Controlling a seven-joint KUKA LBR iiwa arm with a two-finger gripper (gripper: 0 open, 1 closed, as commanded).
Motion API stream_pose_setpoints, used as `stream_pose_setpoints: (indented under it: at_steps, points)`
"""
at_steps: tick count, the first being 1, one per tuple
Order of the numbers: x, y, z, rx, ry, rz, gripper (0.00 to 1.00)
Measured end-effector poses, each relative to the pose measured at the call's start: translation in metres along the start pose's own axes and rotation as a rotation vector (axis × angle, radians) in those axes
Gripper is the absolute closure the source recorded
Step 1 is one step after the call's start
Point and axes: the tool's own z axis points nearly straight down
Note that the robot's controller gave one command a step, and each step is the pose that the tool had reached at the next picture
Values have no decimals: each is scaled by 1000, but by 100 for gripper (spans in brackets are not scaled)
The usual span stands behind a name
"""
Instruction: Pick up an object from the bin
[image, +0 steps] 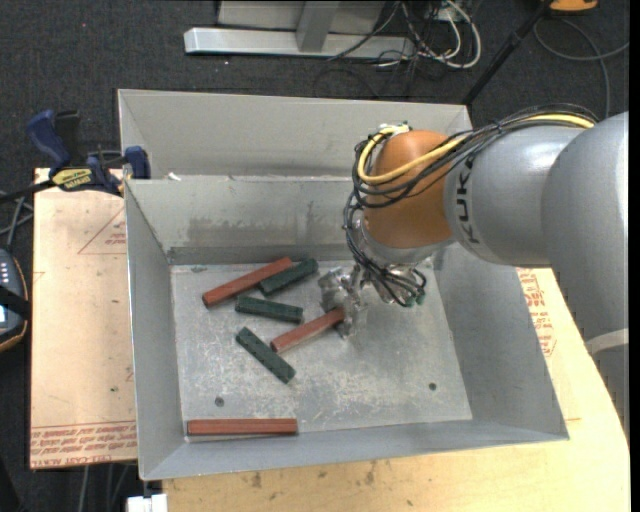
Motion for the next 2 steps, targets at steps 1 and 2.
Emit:
stream_pose_setpoints:
  at_steps: [1,2]
  points:
    - [-8,9,-176,2,-6,-26,100]
    - [-6,9,-172,-1,2,-27,0]
